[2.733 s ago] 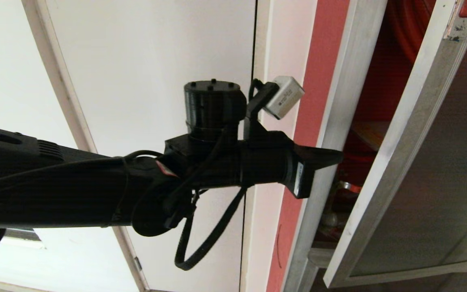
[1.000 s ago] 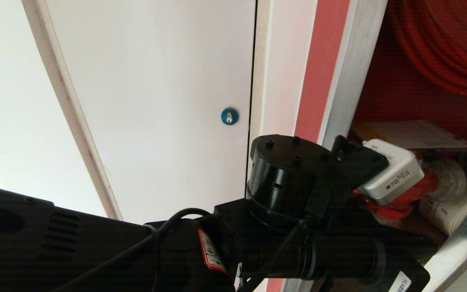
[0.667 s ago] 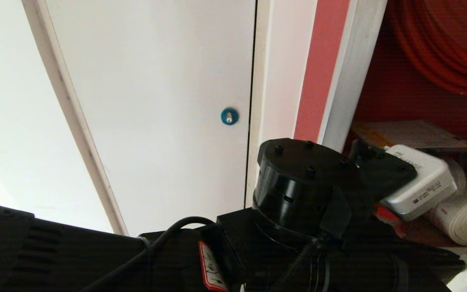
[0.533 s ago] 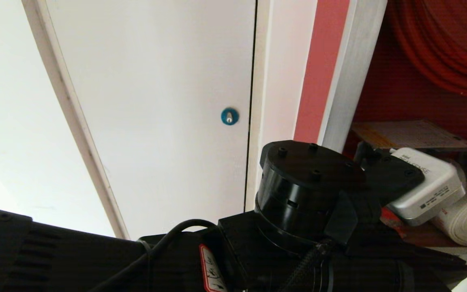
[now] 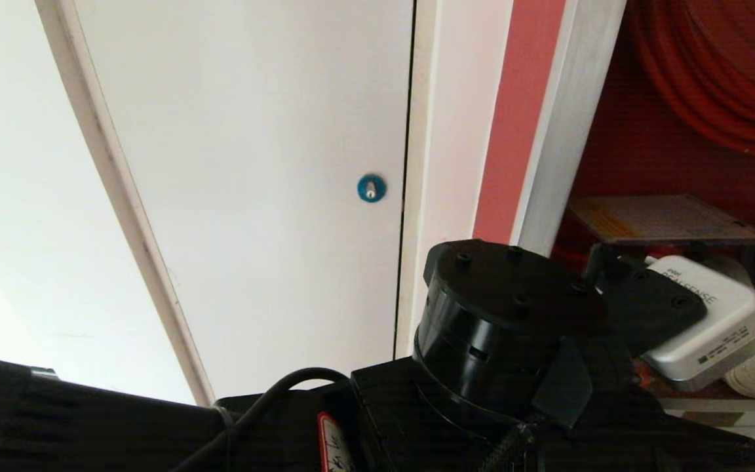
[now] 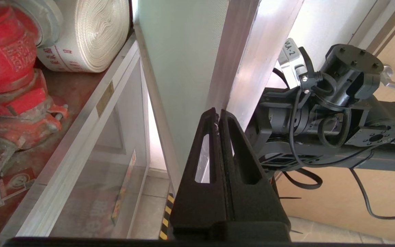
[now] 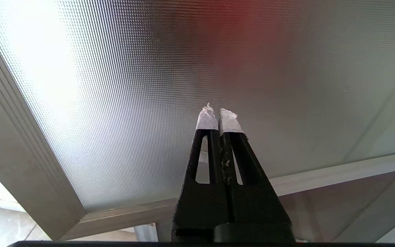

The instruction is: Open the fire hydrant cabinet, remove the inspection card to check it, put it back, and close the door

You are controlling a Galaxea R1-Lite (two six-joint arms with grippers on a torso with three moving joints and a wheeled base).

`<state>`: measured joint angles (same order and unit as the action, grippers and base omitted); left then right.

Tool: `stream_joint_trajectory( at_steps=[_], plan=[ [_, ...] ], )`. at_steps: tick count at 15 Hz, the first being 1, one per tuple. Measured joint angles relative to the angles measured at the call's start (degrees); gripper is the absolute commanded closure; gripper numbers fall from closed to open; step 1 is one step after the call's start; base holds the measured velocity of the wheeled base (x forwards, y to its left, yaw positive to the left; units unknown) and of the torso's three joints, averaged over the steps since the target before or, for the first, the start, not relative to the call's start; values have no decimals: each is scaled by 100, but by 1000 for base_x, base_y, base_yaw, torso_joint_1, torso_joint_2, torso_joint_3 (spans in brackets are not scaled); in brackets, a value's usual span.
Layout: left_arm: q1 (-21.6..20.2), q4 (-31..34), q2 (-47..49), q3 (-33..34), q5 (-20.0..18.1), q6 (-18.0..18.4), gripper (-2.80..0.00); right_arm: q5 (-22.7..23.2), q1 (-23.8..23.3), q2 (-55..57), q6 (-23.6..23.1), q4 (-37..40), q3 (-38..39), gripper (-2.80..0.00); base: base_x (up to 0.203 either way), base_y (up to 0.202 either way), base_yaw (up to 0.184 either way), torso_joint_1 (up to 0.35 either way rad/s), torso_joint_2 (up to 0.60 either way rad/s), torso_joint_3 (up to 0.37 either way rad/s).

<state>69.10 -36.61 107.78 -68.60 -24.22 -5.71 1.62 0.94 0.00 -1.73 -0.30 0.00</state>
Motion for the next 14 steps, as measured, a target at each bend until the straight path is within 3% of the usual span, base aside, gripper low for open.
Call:
stream_joint_trajectory(
  at_steps=[6,11,14],
  plan=[
    [-675,-1,-87,124,-7,9,0,0,0,0,0,-2,0,0,0,0,0,0,0,0],
    [-1898,2,-484,974,-11,194,0,0,0,0,0,-2,0,0,0,0,0,0,0,0],
    [-2851,-4,-1048,1762,-30,276,0,0,0,0,0,0,0,0,0,0,0,0,0,0]
  ],
)
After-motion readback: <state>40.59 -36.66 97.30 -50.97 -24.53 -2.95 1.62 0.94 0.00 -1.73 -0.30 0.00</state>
